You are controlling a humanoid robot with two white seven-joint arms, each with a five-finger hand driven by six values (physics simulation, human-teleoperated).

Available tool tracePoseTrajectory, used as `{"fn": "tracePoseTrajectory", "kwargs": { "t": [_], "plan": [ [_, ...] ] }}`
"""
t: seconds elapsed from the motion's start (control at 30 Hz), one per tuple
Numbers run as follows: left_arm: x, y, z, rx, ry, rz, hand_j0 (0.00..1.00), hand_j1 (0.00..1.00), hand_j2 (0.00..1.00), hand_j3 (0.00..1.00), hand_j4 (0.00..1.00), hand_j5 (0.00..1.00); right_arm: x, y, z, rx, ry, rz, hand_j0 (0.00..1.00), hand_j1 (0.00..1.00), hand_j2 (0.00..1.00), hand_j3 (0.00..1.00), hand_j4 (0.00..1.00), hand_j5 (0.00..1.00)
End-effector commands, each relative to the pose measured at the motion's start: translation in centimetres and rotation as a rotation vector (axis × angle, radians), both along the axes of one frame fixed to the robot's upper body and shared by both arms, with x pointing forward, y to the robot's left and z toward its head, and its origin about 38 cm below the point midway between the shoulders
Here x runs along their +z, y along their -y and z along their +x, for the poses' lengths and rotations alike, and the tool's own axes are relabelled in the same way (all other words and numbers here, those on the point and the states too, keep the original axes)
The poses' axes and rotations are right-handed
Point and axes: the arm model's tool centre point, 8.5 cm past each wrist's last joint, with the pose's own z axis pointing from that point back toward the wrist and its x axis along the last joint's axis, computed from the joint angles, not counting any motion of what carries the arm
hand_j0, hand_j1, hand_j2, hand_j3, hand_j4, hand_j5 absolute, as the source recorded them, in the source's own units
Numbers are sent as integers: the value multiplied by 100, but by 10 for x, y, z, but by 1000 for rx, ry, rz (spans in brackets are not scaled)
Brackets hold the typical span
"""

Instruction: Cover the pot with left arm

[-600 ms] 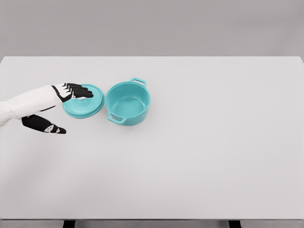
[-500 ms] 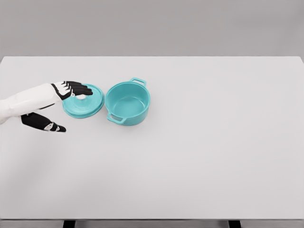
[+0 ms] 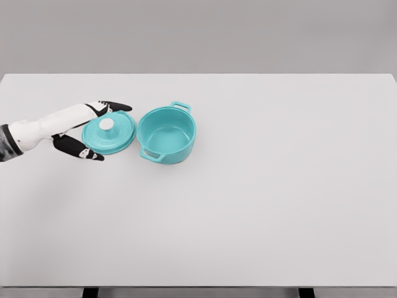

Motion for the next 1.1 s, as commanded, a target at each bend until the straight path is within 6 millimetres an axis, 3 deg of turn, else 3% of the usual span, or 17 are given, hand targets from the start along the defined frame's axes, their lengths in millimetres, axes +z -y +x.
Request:
{"fn": "tracePoseTrajectory", "kwargs": {
  "t": [0.0,0.2,0.23,0.33,0.57,0.73,0.93,1.07],
  "plan": [
    [-4,-3,6,34,-17,-55,100,100,100,100,100,100,0,0,0,1,0,0,100,100,100,100,100,100],
    [-6,-46,35,182,-39,-24,100,100,100,100,100,100,0,0,0,-1,1,0,100,100,100,100,100,100],
    [-20,-41,39,192,-67,-38,100,100,100,100,100,100,0,0,0,-1,1,0,100,100,100,100,100,100],
    [-28,-41,44,197,-91,-19,88,88,88,88,88,88,0,0,0,1,0,0,100,100,100,100,100,100],
    [-53,-25,48,182,-154,-23,86,86,86,86,86,86,0,0,-1,1,-1,0,100,100,100,100,100,100],
    [-54,-24,55,187,-164,-17,86,86,86,86,86,86,0,0,0,1,0,0,100,100,100,100,100,100],
    [-55,-36,66,233,-184,9,86,86,86,86,86,86,0,0,-1,1,-1,0,100,100,100,100,100,100],
    [-66,-36,67,243,-207,30,86,86,86,86,86,86,0,0,-1,1,-1,0,100,100,100,100,100,100]
  ]
}}
